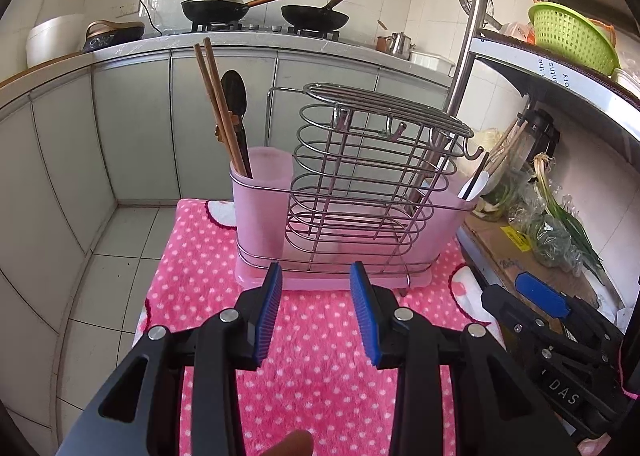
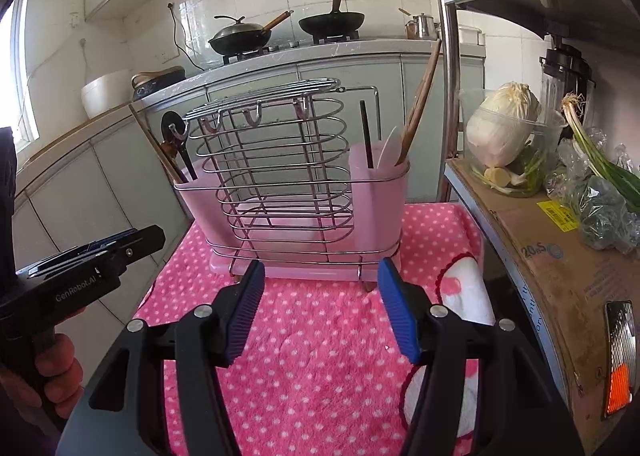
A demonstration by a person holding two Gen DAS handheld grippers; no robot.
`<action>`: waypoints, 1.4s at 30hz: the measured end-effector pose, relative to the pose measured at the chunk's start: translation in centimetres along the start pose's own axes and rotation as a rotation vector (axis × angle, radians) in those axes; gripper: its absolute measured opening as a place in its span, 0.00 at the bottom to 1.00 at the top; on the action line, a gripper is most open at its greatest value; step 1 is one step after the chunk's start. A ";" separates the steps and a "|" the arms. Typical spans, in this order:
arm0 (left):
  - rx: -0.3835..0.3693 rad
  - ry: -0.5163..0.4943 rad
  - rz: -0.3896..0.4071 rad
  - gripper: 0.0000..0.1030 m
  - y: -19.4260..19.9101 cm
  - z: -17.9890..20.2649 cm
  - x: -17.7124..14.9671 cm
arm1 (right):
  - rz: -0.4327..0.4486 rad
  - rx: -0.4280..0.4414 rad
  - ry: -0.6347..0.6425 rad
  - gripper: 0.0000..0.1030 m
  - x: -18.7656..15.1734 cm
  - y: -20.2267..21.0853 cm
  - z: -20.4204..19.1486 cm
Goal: Organize utensils
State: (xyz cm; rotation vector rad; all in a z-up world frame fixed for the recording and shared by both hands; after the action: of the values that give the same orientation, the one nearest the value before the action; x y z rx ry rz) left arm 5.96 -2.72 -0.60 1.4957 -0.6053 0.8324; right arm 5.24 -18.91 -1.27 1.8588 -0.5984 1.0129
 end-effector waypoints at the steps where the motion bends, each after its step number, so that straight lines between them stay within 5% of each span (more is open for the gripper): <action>1: -0.002 0.000 -0.001 0.33 0.0 0.1 0.0 | -0.001 -0.001 0.002 0.58 0.0 0.0 0.0; 42: -0.002 -0.008 0.015 0.33 0.5 -0.1 -0.1 | -0.020 0.000 0.014 0.58 -0.4 -0.3 -0.5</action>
State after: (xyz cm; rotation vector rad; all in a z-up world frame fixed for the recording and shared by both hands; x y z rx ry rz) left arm 5.47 -2.73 -0.38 1.4951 -0.6238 0.8374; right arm 5.05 -18.29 -1.67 1.8531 -0.5704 1.0117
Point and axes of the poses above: each gripper's, at about its wrist camera, not at the fingertips, and y roughly against the way its jaws point, z to its right, x to its top, the point moved 6 cm from there along -y, roughly the way its jaws point, and after that the axes turned 13 degrees about x, right-handed, at the moved point
